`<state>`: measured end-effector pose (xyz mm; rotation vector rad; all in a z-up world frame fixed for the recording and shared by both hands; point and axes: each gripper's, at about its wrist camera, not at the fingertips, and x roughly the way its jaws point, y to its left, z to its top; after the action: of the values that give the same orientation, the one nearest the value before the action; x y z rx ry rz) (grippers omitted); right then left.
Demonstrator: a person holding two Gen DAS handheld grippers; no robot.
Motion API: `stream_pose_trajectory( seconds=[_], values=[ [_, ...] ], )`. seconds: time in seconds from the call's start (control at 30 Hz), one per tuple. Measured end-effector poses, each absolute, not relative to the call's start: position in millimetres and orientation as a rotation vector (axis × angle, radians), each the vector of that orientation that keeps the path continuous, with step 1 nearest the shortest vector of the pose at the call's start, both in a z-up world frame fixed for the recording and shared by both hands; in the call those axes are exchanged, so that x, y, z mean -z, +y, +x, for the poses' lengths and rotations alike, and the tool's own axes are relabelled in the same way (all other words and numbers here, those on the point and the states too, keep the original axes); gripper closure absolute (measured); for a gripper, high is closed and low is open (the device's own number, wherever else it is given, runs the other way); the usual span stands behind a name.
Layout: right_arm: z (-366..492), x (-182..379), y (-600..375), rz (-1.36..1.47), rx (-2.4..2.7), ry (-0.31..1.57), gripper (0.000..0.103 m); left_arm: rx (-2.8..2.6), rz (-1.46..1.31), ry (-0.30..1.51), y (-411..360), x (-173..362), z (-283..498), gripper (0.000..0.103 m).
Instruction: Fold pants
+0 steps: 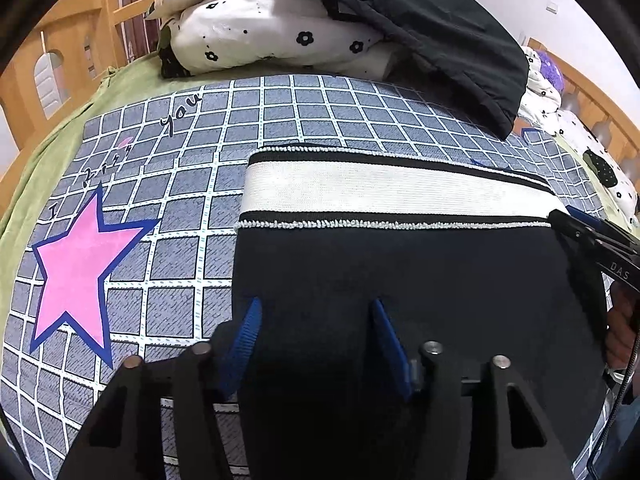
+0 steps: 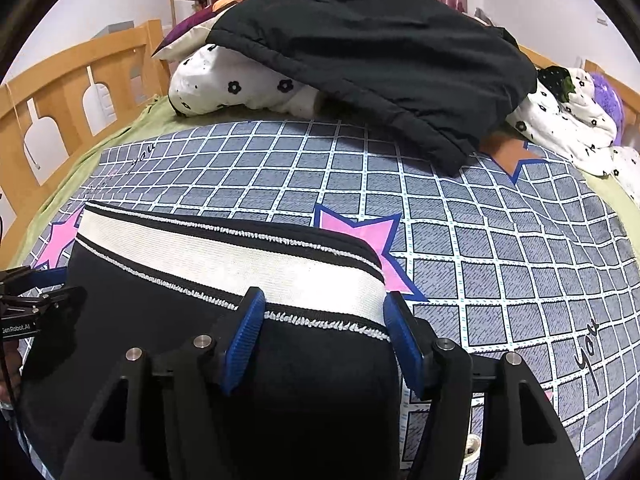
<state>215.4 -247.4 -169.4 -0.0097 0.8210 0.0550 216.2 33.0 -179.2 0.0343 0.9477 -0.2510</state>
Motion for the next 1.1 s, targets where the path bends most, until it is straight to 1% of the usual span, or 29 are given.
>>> stream_pose_trajectory(
  seconds=[0.13, 0.17, 0.3, 0.4, 0.53, 0.67, 0.7, 0.73, 0.77, 0.8, 0.83, 0.87, 0.97, 1.03, 1.07, 1.1],
  values=[
    [214, 168, -246, 0.004, -0.051, 0.819, 0.044, 0.251, 0.026, 0.927, 36, 173, 211, 0.06],
    [213, 165, -247, 0.008, -0.053, 0.822, 0.044, 0.25, 0.023, 0.926, 37, 171, 209, 0.06],
    [200, 153, -250, 0.003, -0.058, 0.819, 0.044, 0.246, 0.014, 0.945, 47, 168, 199, 0.06],
    [194, 159, -261, 0.022, -0.045, 0.832, 0.044, 0.288, -0.041, 0.947, 63, 171, 200, 0.058],
    [210, 161, -273, 0.144, -0.105, 0.862, 0.044, 0.35, -0.12, 0.974, 71, 176, 219, 0.053],
    [233, 163, -269, 0.145, -0.128, 0.906, 0.043, 0.369, -0.112, 0.96, 69, 178, 237, 0.052],
    [237, 163, -267, 0.132, -0.138, 0.91, 0.046, 0.371, -0.121, 0.961, 69, 179, 242, 0.051],
    [241, 164, -266, 0.122, -0.15, 0.915, 0.048, 0.371, -0.126, 0.957, 69, 179, 244, 0.055],
    [242, 163, -265, 0.122, -0.154, 0.911, 0.058, 0.367, -0.127, 0.937, 69, 178, 245, 0.062],
    [243, 162, -267, 0.126, -0.155, 0.895, 0.073, 0.382, -0.13, 0.914, 69, 176, 244, 0.084],
    [242, 158, -268, 0.123, -0.15, 0.872, 0.082, 0.393, -0.137, 0.885, 69, 171, 241, 0.086],
    [239, 153, -269, 0.122, -0.161, 0.85, 0.085, 0.386, -0.146, 0.863, 70, 167, 238, 0.086],
    [233, 149, -259, 0.021, -0.16, 0.811, 0.086, 0.349, -0.102, 0.876, 61, 174, 237, 0.085],
    [237, 162, -253, -0.005, -0.115, 0.846, 0.084, 0.328, -0.088, 0.878, 60, 176, 234, 0.076],
    [237, 163, -254, -0.004, -0.11, 0.844, 0.082, 0.324, -0.084, 0.89, 60, 174, 230, 0.075],
    [235, 160, -256, 0.007, -0.106, 0.849, 0.077, 0.331, -0.081, 0.911, 60, 172, 226, 0.071]
  ],
)
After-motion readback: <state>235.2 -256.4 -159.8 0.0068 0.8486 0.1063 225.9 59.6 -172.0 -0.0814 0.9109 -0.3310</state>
